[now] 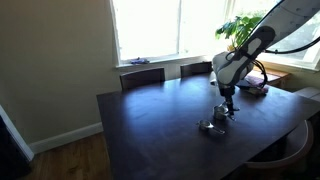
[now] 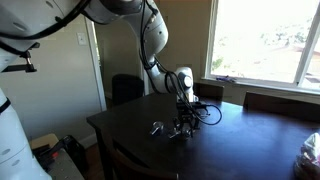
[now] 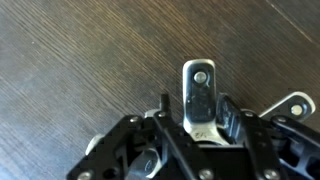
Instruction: Put the measuring cups apart
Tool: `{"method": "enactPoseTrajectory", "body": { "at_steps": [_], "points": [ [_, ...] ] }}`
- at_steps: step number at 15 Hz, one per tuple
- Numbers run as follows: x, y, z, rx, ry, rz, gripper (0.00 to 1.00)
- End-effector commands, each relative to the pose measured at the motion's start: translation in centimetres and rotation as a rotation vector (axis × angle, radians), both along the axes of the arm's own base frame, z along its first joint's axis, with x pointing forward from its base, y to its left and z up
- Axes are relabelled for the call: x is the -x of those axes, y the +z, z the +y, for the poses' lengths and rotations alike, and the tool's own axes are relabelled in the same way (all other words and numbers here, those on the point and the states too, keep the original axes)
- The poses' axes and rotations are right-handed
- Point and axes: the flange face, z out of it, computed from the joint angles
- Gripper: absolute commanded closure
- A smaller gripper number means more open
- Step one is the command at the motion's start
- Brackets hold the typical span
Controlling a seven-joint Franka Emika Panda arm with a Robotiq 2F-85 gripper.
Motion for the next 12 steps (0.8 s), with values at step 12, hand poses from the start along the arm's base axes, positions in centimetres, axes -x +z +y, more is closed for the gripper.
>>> {"method": "enactPoseTrajectory", "body": {
  "at_steps": [12],
  "points": [
    [2.0,4.0,0.0,-0.041,0.087,-0.131,0.87]
  ]
}}
